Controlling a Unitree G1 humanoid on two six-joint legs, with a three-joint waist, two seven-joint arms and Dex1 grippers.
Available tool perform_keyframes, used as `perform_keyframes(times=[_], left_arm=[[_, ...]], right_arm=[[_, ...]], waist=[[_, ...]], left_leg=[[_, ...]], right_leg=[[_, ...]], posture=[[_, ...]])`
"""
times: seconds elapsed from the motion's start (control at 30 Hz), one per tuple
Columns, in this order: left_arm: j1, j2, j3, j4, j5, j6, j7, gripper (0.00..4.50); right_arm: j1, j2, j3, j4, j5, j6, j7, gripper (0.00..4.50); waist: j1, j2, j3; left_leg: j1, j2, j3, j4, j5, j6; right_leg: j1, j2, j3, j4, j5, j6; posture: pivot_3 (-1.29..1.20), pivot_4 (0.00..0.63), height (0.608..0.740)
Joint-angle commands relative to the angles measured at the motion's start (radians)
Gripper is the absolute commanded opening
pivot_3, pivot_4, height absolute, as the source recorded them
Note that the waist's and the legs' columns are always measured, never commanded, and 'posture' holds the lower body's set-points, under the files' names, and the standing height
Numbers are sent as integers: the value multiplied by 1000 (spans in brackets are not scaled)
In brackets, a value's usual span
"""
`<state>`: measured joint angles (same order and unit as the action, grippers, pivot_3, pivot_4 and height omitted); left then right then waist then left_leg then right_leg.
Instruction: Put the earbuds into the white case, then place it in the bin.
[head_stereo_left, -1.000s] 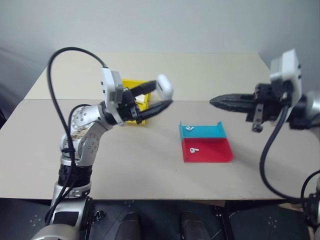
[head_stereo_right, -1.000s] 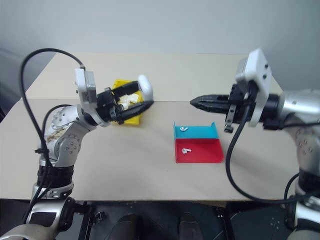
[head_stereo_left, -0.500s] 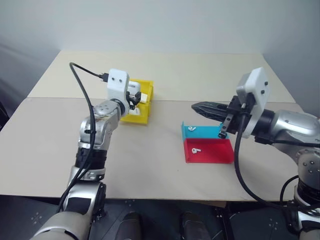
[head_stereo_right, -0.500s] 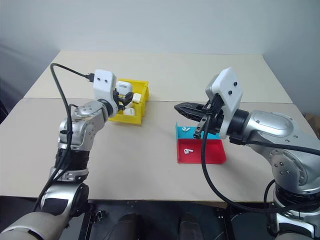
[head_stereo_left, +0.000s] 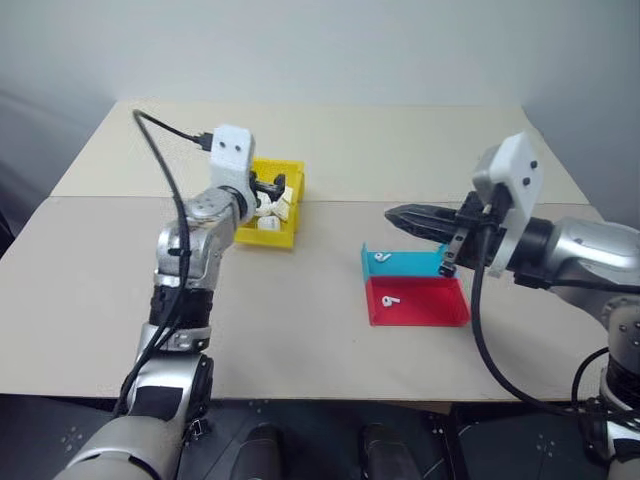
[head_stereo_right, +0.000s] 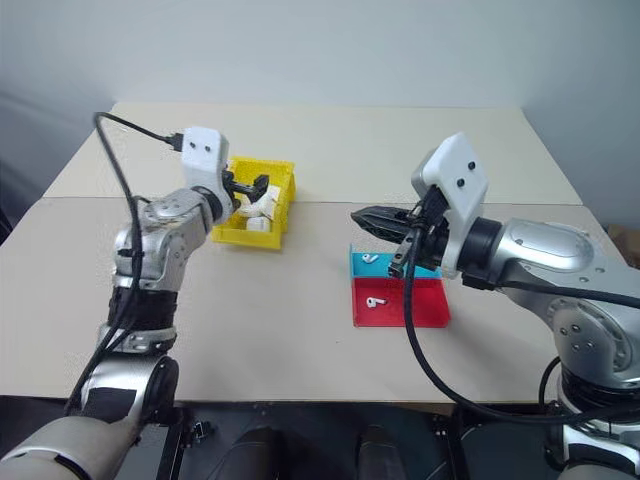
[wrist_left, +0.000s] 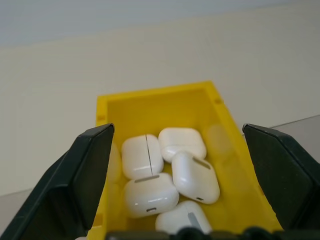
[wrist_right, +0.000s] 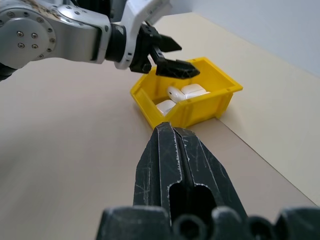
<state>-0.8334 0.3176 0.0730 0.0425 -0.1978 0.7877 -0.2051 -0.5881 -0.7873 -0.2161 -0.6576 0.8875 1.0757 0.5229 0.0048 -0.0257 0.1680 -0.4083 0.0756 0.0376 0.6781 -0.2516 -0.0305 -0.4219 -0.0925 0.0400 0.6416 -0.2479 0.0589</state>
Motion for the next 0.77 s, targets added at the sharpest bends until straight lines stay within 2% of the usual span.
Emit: perform_keyframes(times=[0.03, 0.17, 0.23, 0.37, 0.57, 0.77], left_arm=[[39, 60, 50, -159, -77, 9, -103, 4478], [186, 226, 62, -299, -174, -32, -344, 4478], [265, 299, 105, -368, -248, -64, -469, 4478], [415, 418, 183, -463, -324, -113, -618, 4478], [590, 497, 333, -583, -511, -86, -742, 4478], [674, 560, 393, -649, -585, -95, -775, 4478]], right_arm=[[19, -24, -48, -18, 14, -36, 13, 0], [114, -47, -18, -21, -81, -148, 72, 0], [190, -63, -12, -3, -138, -233, 128, 0], [298, -65, -14, 64, -221, -375, 215, 0], [371, -89, -34, 123, -236, -476, 353, 0], [365, -138, -40, 159, -172, -482, 506, 0]], waist=[[-2, 0, 0], [-10, 0, 0], [-12, 0, 0], [-13, -1, 0], [-17, -1, 0], [-16, -1, 0]], left_leg=[[0, 0, 0, 0, 0, 0], [2, 0, 0, 0, 0, 0], [1, 0, 1, 0, 0, 0], [2, 0, 1, 1, 0, 0], [2, 1, 1, 1, 0, 0], [4, 1, 1, 0, 0, 0]], right_leg=[[0, 0, 0, 0, 0, 0], [0, 0, 0, -1, 0, 0], [0, 0, 0, -1, 0, 0], [1, 0, 0, -1, 0, 0], [1, 0, 1, -1, 0, 0], [2, 0, 1, -1, 0, 0]], posture=[[0, 150, 740], [0, 150, 740], [0, 150, 740], [0, 150, 740], [0, 150, 740], [0, 150, 740]])
